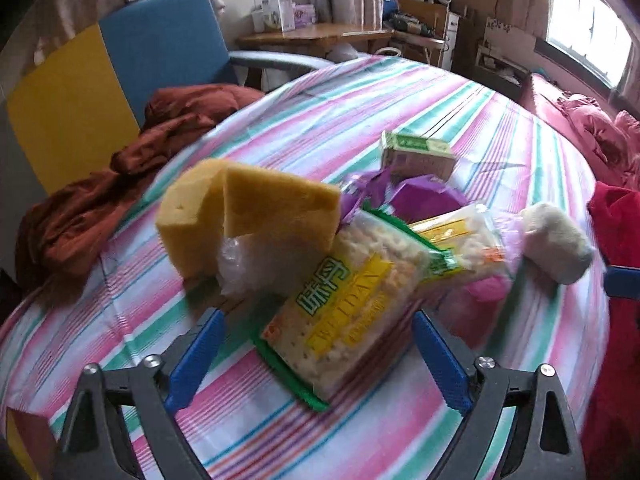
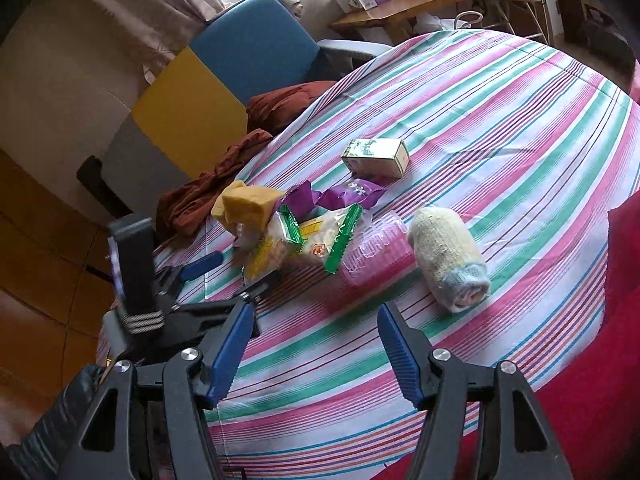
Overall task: Organize objects
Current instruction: 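Grasp the WEIDAN cracker pack with the left tool while the right tool grasps a yellow sponge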
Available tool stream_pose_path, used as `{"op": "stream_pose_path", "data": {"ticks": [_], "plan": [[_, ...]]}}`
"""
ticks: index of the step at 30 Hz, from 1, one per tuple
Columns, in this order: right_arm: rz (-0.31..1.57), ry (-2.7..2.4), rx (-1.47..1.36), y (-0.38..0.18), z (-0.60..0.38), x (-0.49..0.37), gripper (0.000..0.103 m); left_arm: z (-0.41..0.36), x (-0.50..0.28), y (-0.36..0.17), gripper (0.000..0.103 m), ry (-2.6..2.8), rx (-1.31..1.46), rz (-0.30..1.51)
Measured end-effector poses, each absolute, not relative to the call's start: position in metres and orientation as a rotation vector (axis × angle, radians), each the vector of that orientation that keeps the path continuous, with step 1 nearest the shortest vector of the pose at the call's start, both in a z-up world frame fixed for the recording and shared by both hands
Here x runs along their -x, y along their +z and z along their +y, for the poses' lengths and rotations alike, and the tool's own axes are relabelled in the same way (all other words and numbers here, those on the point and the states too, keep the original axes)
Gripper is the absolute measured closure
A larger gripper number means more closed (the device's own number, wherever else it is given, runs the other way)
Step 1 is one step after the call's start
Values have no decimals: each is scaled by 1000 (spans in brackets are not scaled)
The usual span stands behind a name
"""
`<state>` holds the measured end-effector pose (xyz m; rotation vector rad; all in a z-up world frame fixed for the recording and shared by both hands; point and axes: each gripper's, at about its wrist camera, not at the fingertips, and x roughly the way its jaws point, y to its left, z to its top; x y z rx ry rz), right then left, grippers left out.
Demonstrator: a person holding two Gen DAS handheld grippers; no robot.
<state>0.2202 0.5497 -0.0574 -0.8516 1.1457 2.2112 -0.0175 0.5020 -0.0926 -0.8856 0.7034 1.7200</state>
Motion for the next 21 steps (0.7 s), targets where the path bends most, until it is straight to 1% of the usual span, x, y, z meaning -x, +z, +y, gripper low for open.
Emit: {"op": "stream_pose_path", "data": {"ticks": [1, 2, 3, 4, 6, 9, 17, 21], "plan": [[1147, 2210, 855, -58, 550, -220, 37, 505, 22, -97, 22, 1707, 910, 691], [1146, 2209, 857, -58, 550, -219, 37, 506, 25, -100, 26, 1690, 938, 676], [1146, 2208, 860, -58, 550, -219, 37, 507, 27, -102, 36, 1684, 958, 671], [1145, 2207, 864, -59, 550, -218, 37, 508, 28, -104, 42, 1690, 969, 671], [1143, 2203, 869, -60, 550, -218, 37, 502, 24, -103, 45, 1692, 967, 656], [1136, 2199, 876, -60, 549, -216, 37, 487, 15, -101, 45, 1697, 993, 635], [1112, 2199, 916, -60, 547, -211, 37, 421, -40, -101, 45, 1795, 975, 719], [1052, 2258, 1002, -55, 545, -191, 37, 387, -48, -103, 45, 1866, 959, 723]]}}
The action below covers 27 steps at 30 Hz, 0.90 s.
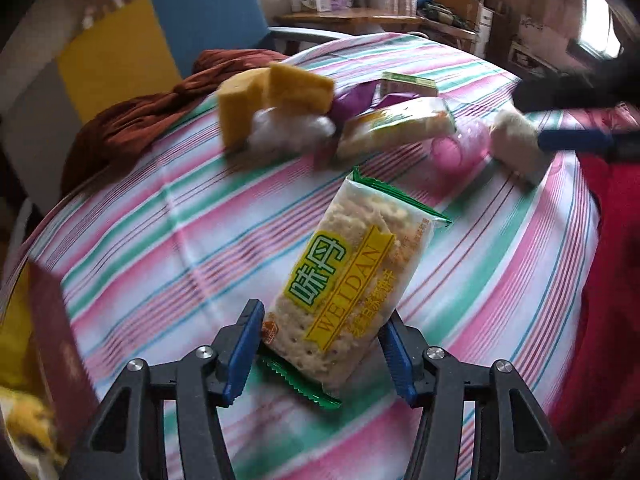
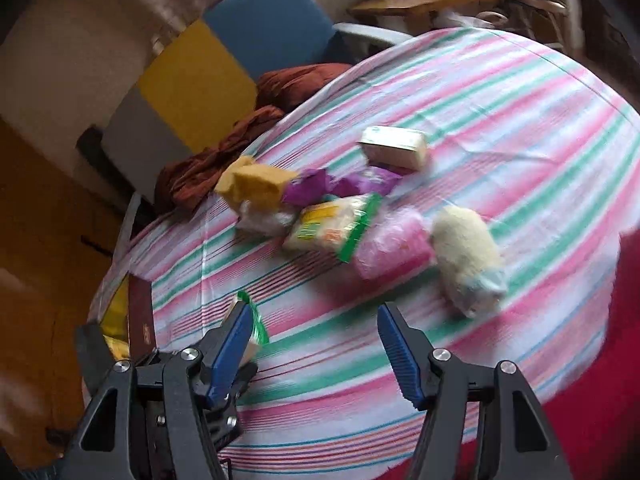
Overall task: Organize objects
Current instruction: 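Grasp the WEIDAN cracker pack with the left tool while the right tool grasps a yellow sponge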
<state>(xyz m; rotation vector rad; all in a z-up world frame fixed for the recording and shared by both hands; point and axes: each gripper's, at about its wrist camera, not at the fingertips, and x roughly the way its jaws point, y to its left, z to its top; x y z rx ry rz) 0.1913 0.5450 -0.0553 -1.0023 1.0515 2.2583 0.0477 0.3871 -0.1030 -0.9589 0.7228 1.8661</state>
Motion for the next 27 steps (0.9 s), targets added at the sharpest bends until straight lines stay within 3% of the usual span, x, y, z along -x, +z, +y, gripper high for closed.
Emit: {"op": "stream_pose_path", "data": {"ticks": [7, 10, 21, 23, 27], "plan": [[928, 2394, 1102, -36, 550, -119, 37, 378, -39, -106, 45, 1904, 964, 673], [893, 2423, 1129, -35, 561, -80, 30, 376, -33, -108, 45, 1907, 994, 621], [799, 2332, 1223, -83, 601, 0, 30, 374, -26, -111, 45, 1907, 992, 543], [762, 2335, 1236, -91, 602, 3, 58, 373, -26, -111, 46, 1908, 987, 530], [715, 2351, 1259, -90, 600, -3, 62, 370, -27, -112, 49, 1922, 965, 509]]}}
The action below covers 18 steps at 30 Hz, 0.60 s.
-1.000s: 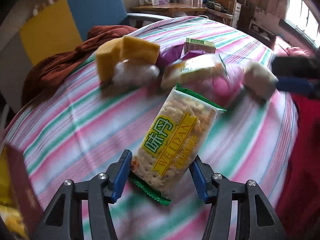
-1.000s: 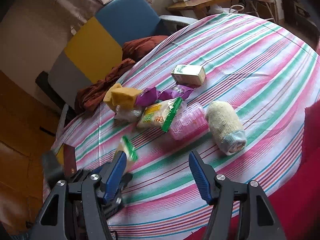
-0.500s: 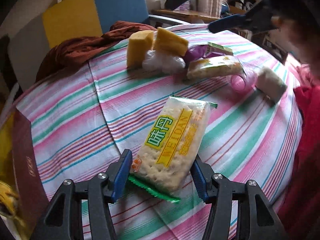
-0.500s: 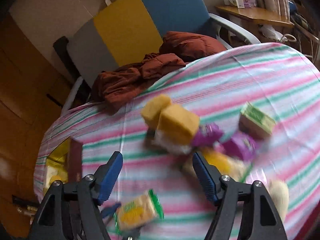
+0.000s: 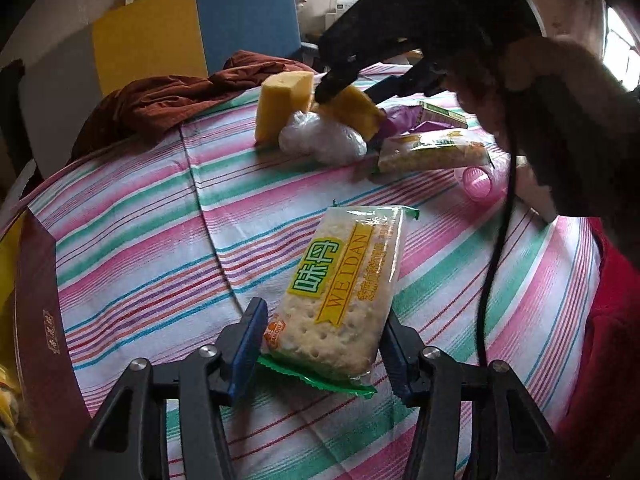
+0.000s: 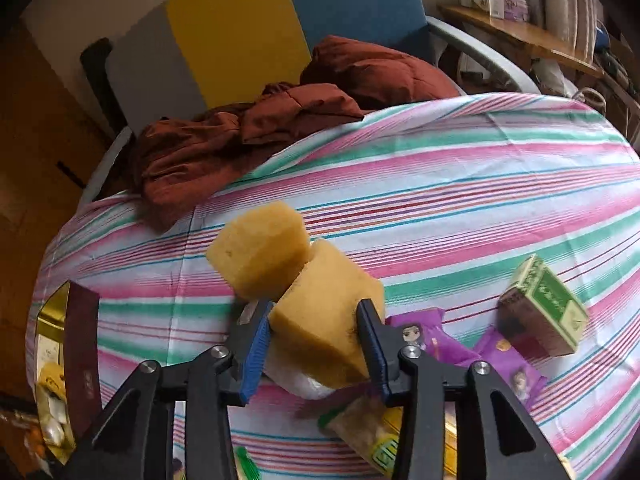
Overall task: Organize objects
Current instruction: 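Grasp the WEIDAN cracker pack with the left tool while the right tool grasps a yellow sponge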
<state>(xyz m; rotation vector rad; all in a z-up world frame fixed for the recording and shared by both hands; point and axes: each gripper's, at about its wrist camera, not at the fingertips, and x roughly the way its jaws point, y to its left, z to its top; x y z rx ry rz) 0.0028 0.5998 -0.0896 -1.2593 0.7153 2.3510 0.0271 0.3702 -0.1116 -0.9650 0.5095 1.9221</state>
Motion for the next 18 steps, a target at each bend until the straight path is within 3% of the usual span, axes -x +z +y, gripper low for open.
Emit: {"op": "stream_pose_path", "data": {"ticks": [6, 14, 18], "plan": [[790, 2407, 1141, -63, 599, -28, 62, 367, -26, -108, 52, 1926, 980, 491], [1068, 2463, 901, -34, 597, -84, 62, 354, -29, -101, 53, 1923, 1024, 480], [1085, 2453, 883, -31, 584, -104, 62, 342, -36, -94, 53, 1926, 1018, 462]]}}
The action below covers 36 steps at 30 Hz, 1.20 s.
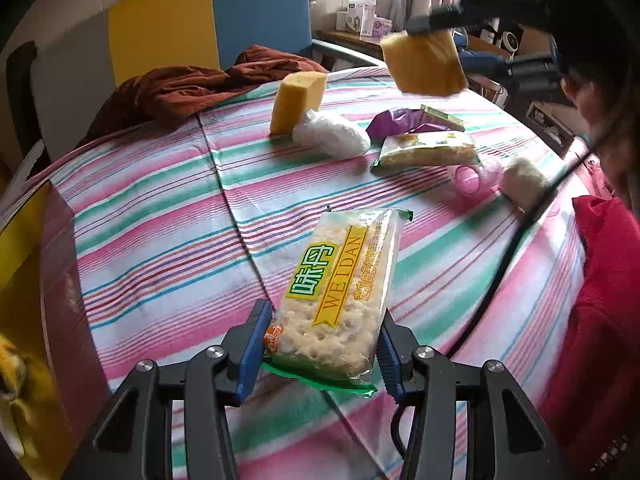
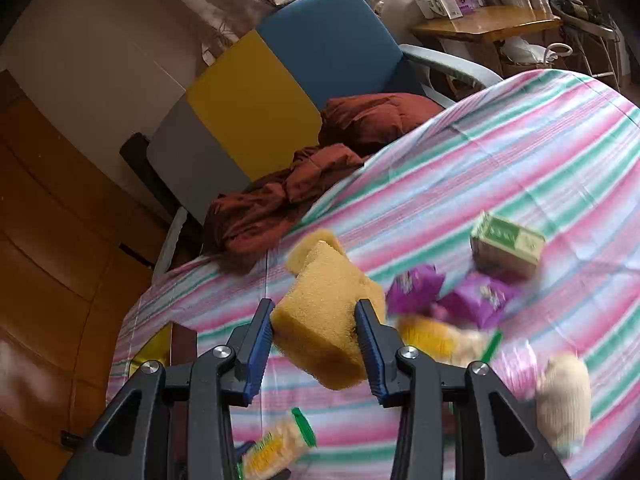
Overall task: Organize objects
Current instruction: 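Grasp the WEIDAN cracker pack with the left tool while the right tool grasps a yellow sponge, then carry the cracker pack and sponge to the tray and release both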
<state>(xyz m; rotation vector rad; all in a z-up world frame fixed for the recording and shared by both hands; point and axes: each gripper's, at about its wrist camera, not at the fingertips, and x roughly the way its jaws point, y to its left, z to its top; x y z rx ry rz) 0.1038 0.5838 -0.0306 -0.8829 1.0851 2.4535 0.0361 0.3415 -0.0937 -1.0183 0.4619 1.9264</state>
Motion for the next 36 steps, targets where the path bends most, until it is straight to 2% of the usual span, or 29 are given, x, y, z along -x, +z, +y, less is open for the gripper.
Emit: {"op": "stream_pose_path", "data": {"ticks": [19, 28, 36], "plan": [[1007, 2525, 998, -35, 496, -115, 62, 271, -50, -15, 53, 2054, 856, 321], [971, 2648, 1047, -21, 446, -87, 62, 218, -30, 19, 53, 2199, 813, 232], [919, 2768, 1152, -16, 393, -45, 62, 161, 1, 28, 53, 2392, 821, 198]]}}
